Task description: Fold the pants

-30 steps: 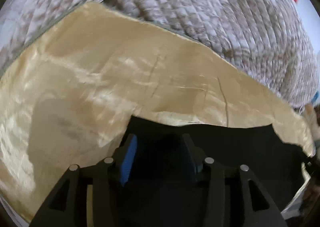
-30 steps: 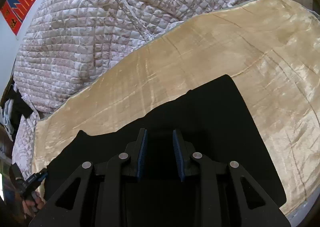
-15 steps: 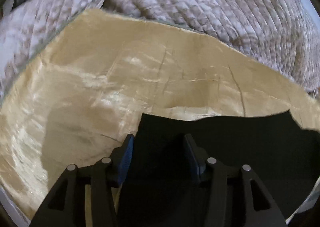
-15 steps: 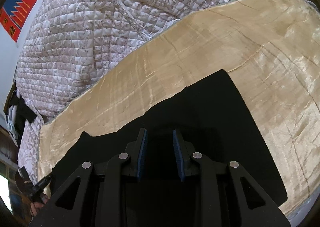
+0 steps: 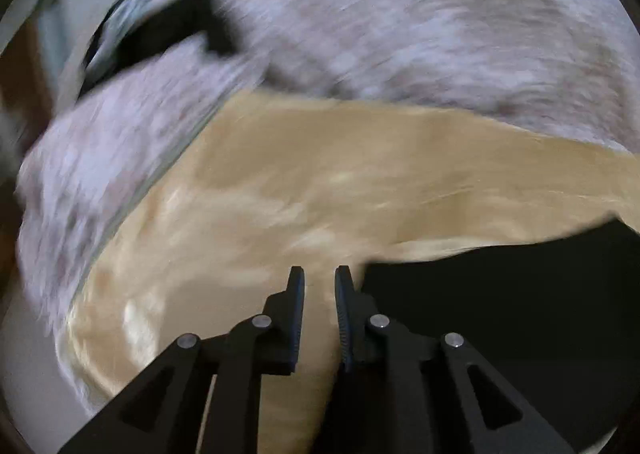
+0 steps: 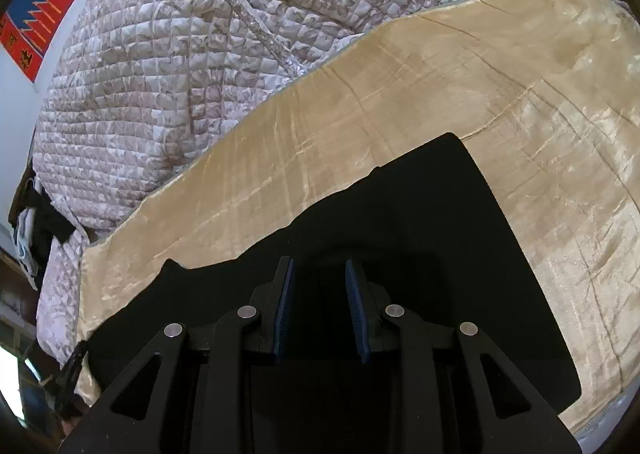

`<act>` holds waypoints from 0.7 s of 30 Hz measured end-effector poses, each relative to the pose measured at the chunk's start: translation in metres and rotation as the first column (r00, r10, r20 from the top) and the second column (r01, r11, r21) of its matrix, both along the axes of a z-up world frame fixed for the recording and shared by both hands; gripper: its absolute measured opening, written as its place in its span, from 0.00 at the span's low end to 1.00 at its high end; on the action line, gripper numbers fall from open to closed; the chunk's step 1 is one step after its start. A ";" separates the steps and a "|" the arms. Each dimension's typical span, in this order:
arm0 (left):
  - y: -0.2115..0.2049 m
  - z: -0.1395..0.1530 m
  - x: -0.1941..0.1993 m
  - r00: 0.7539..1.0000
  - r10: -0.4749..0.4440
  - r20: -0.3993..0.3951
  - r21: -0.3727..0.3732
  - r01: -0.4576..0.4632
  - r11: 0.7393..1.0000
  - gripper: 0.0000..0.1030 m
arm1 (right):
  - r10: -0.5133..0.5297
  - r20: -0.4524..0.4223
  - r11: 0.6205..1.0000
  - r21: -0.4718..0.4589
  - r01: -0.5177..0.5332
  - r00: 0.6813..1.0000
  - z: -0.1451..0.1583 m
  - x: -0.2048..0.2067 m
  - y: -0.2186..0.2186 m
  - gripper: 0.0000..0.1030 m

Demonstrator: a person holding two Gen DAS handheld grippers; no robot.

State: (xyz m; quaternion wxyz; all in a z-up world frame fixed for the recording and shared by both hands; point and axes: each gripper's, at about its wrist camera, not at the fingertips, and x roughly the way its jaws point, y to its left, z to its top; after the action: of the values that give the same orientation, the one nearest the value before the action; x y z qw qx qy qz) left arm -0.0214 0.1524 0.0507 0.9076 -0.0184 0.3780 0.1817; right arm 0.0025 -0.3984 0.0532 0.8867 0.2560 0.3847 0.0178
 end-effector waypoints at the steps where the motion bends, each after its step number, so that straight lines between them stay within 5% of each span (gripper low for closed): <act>1: 0.012 0.001 -0.001 1.000 0.023 0.019 -0.100 -0.021 0.995 0.19 | 0.000 0.000 1.000 -0.004 0.000 1.000 0.000 0.000 0.000 0.26; 3: 0.023 0.011 -0.008 0.996 0.019 0.089 -0.238 0.003 0.971 0.18 | -0.001 0.003 1.000 -0.028 0.001 1.000 0.001 -0.001 0.001 0.26; 6: 0.004 0.022 -0.008 0.984 -0.088 0.155 -0.269 0.127 0.955 0.22 | 0.001 0.005 0.997 -0.083 0.000 1.000 0.001 -0.002 0.003 0.26; 9: -0.022 0.008 0.006 0.969 -0.214 0.121 -0.293 0.241 0.925 0.43 | 0.028 0.006 0.984 -0.179 -0.026 1.000 -0.001 0.001 0.008 0.26; 12: -0.030 -0.027 0.040 0.978 -0.196 -0.075 -0.245 0.172 0.954 0.44 | -0.034 0.004 0.967 -0.254 0.034 0.999 -0.006 0.003 -0.001 0.26; 14: -0.026 -0.030 0.042 0.985 -0.165 -0.054 -0.245 0.147 0.958 0.44 | -0.071 0.023 0.974 -0.216 0.074 0.997 -0.007 0.001 -0.011 0.26; 17: -0.017 -0.021 0.035 0.996 -0.087 -0.031 -0.220 0.078 0.972 0.44 | -0.151 0.038 0.942 -0.297 0.155 0.988 -0.003 -0.008 -0.017 0.26; 21: 0.001 -0.019 0.018 0.999 -0.040 -0.016 -0.293 0.034 0.956 0.44 | -0.091 0.039 0.950 -0.295 0.098 0.995 -0.002 -0.019 -0.007 0.26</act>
State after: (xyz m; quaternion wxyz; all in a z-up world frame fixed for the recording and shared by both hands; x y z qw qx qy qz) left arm -0.0032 0.1536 0.0321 0.8940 -0.1434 0.4108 0.1070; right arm -0.0162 -0.4056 0.0508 0.9196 0.1377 0.3592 -0.0794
